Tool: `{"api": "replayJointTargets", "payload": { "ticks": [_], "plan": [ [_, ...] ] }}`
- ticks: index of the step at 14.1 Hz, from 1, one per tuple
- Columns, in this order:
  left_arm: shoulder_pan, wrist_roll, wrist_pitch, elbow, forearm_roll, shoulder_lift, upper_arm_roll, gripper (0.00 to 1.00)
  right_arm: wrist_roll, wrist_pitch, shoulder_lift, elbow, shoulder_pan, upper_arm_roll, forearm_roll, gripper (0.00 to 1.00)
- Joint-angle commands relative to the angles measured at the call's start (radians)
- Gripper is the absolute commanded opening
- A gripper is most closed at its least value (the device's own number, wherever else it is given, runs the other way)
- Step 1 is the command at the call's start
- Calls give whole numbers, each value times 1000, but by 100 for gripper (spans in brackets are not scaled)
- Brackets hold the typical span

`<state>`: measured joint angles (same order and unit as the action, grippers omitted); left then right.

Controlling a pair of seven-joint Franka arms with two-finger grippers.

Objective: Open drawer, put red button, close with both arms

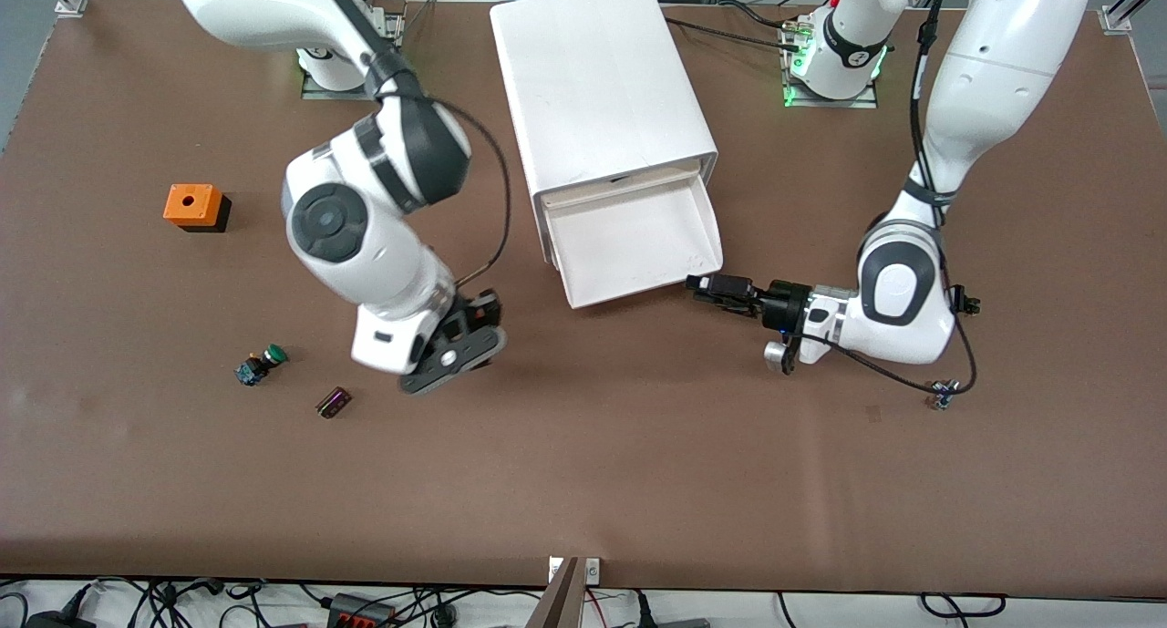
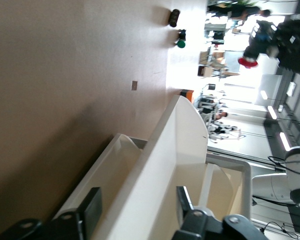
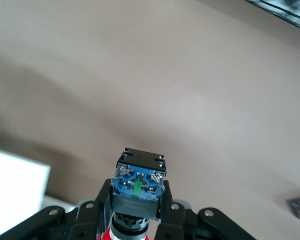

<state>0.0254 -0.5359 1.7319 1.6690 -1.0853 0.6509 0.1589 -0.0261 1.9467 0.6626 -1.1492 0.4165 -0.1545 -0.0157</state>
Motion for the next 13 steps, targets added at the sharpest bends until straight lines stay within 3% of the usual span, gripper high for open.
{"api": "replayJointTargets", "payload": {
  "ticks": [1, 2, 5, 10, 13],
  "plan": [
    [-1, 218, -66, -84, 219, -75, -5, 100, 21, -5, -14, 9, 71, -8, 2, 0],
    [-2, 290, -74, -101, 323, -104, -4, 100, 52, 4, -12, 10, 96, -8, 0, 0],
    [-15, 430, -164, -133, 490, -160, -5, 100, 127, 18, 11, 26, 152, -10, 0, 0],
    [-13, 569, -303, -219, 816, -230, -1, 100, 292, 29, 55, 33, 238, -8, 3, 0],
    [-1, 570, -389, -320, 1020, -238, 11, 100, 389, 57, 72, 33, 272, -7, 5, 0]
  ]
}}
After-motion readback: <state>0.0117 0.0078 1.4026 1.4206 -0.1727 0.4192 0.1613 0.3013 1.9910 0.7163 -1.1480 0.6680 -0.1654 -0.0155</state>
